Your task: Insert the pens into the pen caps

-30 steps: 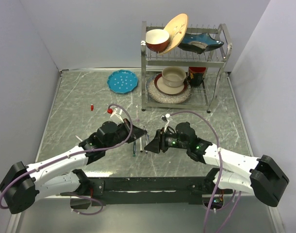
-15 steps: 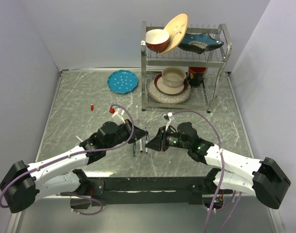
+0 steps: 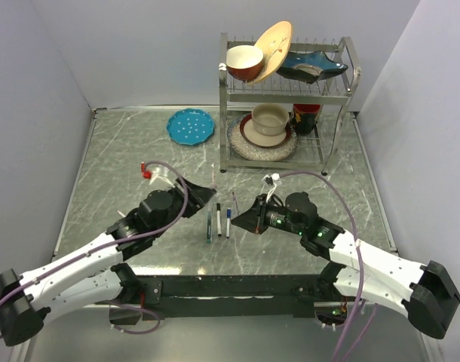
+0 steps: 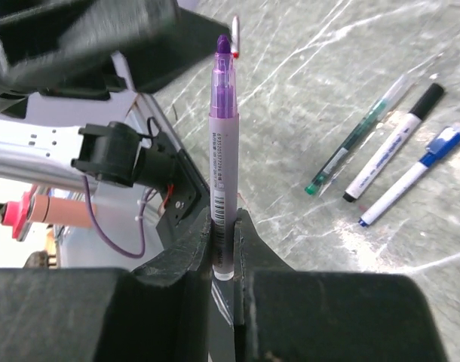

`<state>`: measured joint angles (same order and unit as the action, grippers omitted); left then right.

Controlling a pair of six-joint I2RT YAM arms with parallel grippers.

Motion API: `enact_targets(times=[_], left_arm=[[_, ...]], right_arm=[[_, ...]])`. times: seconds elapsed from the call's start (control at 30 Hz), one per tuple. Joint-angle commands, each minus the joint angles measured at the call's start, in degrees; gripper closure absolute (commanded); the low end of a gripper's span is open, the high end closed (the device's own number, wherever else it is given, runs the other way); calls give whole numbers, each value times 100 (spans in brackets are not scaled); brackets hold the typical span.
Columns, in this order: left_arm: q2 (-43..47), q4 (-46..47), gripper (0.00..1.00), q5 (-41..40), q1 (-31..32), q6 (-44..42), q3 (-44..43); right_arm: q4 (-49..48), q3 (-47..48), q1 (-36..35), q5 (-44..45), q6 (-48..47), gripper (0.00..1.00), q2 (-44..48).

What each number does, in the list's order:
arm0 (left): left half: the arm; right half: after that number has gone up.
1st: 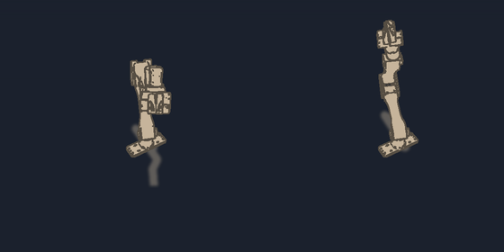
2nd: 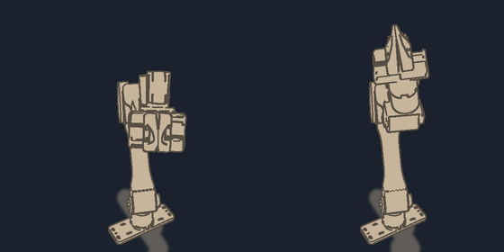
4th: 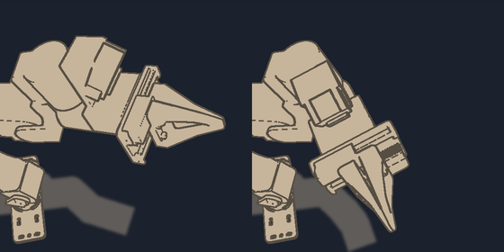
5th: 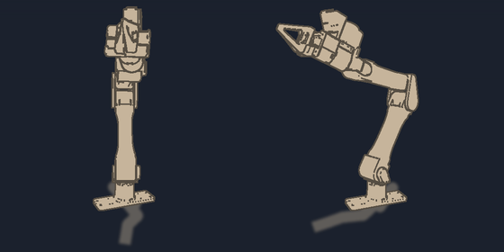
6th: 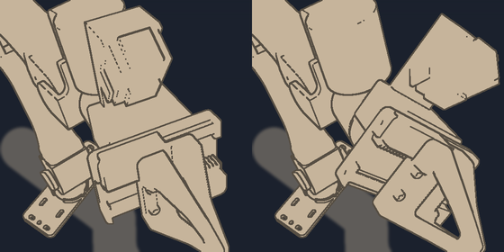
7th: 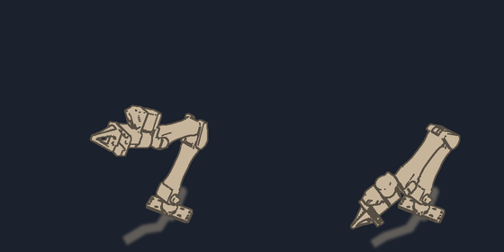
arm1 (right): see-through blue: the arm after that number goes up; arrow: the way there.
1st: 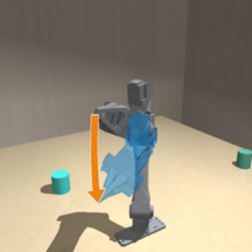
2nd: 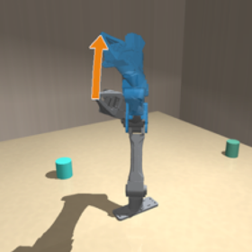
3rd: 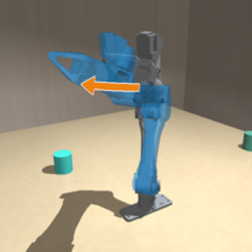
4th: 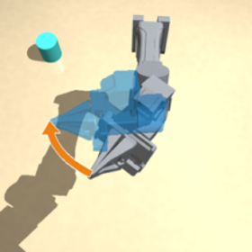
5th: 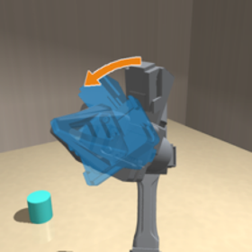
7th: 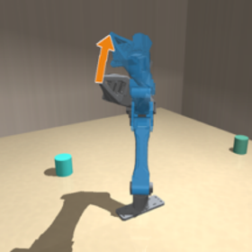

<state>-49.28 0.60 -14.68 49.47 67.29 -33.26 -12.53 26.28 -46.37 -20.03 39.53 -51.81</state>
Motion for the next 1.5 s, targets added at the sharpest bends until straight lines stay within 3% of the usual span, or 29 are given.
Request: enact_targets(times=[0.0,0.17,0.2,0.3,0.43,0.6,1.07,1.47], left_arm=[[514,-500,35,-1369,-34,1091,55],[517,-1078,38,-2039,-96,2375,-47],[359,-1610,38,-2100,-104,2560,-232],[-537,-3042,41,-2241,-148,3280,-1216],[-1697,-3733,42,-2057,-254,3695,-2289],[-2665,-3699,43,-1653,-517,4196,-2862],[-5046,-3645,54,52,-1563,4478,-3810],[-5812,-4260,53,-79,-1625,4749,-4434]], right_arm=[[295,193,-30,394,-208,100,364],[541,140,-21,623,-261,100,707],[576,140,-21,658,-305,100,803],[761,149,-21,764,-375,100,980],[989,149,-30,939,-481,100,1243],[1113,105,-30,1036,-525,100,1472],[1359,-97,-30,1221,-622,100,1929],[1394,-185,-30,1247,-648,100,2070]])
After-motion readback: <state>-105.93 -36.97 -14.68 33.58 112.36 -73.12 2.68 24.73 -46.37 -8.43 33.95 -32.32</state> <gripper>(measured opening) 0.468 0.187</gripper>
